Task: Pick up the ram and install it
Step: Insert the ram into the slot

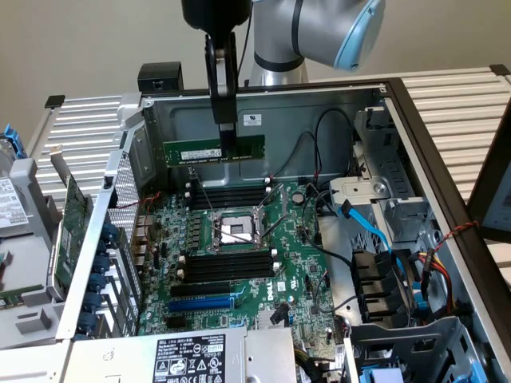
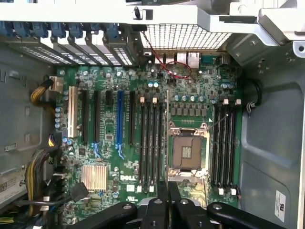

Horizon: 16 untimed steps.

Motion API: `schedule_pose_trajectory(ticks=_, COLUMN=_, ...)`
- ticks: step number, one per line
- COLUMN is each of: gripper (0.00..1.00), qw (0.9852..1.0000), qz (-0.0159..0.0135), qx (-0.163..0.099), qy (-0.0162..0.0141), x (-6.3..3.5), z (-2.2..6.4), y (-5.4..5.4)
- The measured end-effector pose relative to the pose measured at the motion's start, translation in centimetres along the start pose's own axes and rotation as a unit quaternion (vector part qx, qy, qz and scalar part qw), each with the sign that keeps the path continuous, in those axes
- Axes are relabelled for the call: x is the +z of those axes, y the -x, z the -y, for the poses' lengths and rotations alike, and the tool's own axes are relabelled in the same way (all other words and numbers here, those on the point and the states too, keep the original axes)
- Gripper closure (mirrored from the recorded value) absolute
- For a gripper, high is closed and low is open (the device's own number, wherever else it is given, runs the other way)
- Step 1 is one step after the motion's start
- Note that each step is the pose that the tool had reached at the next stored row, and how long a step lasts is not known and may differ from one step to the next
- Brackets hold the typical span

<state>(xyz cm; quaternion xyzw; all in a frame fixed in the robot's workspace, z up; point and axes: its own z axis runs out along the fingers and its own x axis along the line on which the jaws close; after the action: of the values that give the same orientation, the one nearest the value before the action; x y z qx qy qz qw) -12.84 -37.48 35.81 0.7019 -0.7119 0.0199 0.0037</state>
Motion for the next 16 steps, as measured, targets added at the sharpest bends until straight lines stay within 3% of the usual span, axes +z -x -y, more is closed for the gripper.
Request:
schedule_pose_trajectory(ticks=13, gripper=0.87, qw=0.9999, qz=-0.0003, qx=0.01, qy=0.0006, x=2.29, z=0.0, y=-0.3)
schedule_pose_trajectory(ticks=16, gripper=0.87, qw=0.9999, qz=-0.0016, qx=0.012, qy=0.0007, x=2.74, z=0.0, y=-0.3)
